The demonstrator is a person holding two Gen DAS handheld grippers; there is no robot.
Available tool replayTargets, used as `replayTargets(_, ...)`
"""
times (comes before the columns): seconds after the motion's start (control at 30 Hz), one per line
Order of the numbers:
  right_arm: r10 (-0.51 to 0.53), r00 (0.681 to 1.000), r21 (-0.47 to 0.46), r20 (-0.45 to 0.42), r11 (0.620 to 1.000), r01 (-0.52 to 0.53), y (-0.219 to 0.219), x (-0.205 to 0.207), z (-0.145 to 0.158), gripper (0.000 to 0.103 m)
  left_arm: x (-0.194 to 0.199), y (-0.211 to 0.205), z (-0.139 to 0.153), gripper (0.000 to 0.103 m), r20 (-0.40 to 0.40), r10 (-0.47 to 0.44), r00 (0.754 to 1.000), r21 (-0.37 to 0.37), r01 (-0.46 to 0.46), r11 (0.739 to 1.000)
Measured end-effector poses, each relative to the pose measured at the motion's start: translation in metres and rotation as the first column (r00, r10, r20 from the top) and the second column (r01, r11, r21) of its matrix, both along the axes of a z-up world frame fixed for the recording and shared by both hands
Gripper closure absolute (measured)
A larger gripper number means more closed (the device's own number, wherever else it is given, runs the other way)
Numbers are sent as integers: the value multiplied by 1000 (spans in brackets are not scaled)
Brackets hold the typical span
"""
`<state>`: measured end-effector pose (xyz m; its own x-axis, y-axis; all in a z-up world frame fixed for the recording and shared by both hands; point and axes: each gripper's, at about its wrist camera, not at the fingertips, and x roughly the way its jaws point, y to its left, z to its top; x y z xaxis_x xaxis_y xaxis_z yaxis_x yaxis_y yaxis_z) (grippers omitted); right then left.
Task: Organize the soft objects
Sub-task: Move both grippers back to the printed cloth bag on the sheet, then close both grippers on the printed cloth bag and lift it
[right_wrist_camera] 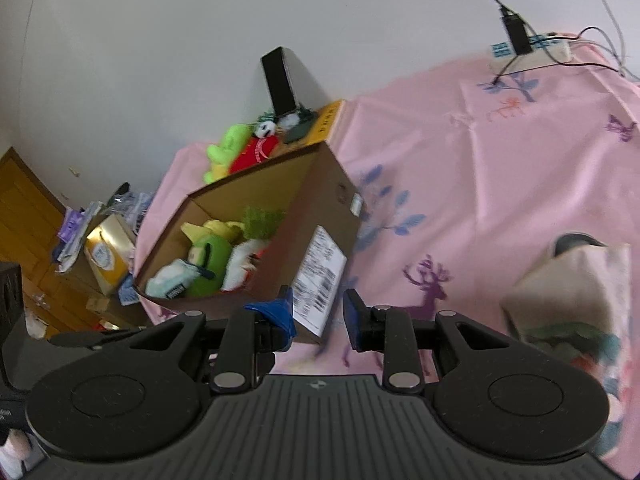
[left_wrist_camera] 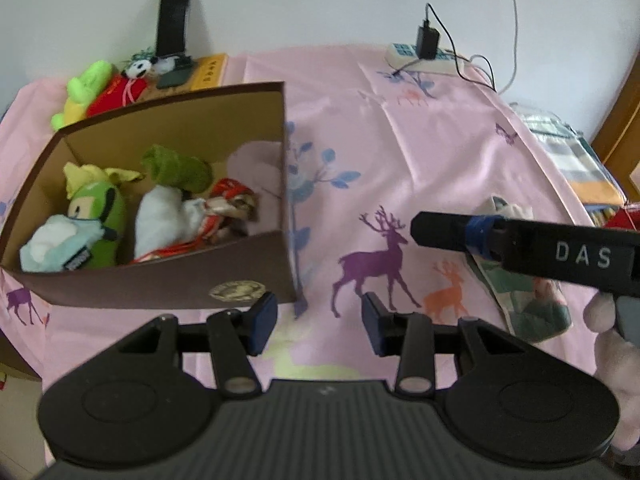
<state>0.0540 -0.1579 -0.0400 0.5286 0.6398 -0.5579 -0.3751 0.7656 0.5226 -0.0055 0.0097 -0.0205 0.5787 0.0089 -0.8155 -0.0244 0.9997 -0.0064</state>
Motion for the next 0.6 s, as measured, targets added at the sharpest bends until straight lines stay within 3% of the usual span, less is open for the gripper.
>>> replayTargets(0.4, -130, 991, -72, -29, 989, 128, -54, -8, -18, 92, 22, -47, -20, 57, -65, -92, 994, 31, 94, 995)
replayTargets(0.6, -232, 972, -109, -43, 968, 227, -93, -6, -28, 92, 36, -71, -33, 54, -93, -177, 980, -29, 175, 984)
